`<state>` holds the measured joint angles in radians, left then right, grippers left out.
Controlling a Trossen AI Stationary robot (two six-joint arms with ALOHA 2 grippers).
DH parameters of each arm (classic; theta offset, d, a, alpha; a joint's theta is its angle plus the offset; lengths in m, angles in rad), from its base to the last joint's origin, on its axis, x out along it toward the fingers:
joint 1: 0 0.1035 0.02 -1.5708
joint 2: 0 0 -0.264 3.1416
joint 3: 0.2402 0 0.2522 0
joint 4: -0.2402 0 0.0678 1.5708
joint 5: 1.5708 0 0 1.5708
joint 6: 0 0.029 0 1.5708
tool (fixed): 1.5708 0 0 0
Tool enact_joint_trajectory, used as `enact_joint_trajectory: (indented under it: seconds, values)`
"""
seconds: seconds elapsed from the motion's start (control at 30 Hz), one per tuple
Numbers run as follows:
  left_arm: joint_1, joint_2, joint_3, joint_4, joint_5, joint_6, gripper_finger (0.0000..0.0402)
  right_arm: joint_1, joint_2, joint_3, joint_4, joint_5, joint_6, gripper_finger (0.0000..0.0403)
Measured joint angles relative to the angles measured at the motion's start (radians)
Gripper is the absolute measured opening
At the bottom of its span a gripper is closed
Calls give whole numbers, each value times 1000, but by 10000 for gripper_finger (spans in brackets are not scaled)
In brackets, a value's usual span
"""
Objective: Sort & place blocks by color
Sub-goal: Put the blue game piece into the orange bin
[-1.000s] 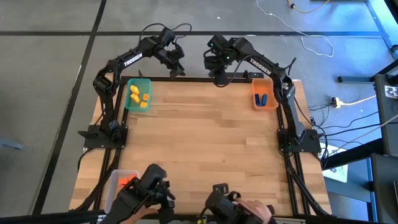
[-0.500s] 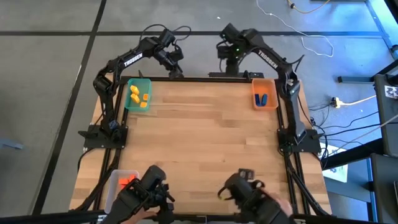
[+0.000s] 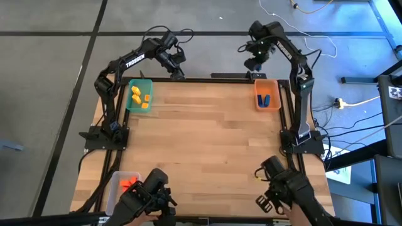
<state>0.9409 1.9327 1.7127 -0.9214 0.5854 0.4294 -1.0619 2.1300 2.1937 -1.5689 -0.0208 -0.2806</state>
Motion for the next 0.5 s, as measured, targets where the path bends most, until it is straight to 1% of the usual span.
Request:
enact_joint_trajectory:
  seconds: [0.13,0.37,0.43,0.5]
  values:
    - [0,0,0,-11,0,0,192,-38,0,-129,-2,1,63,102]
    - [0,0,0,-15,2,0,192,-48,-19,-404,-2,1,62,103]
    - [0,0,0,-14,2,0,192,-48,-19,-458,15,21,61,104]
    - [0,1,0,-14,3,0,192,-47,-19,-501,55,69,50,104]
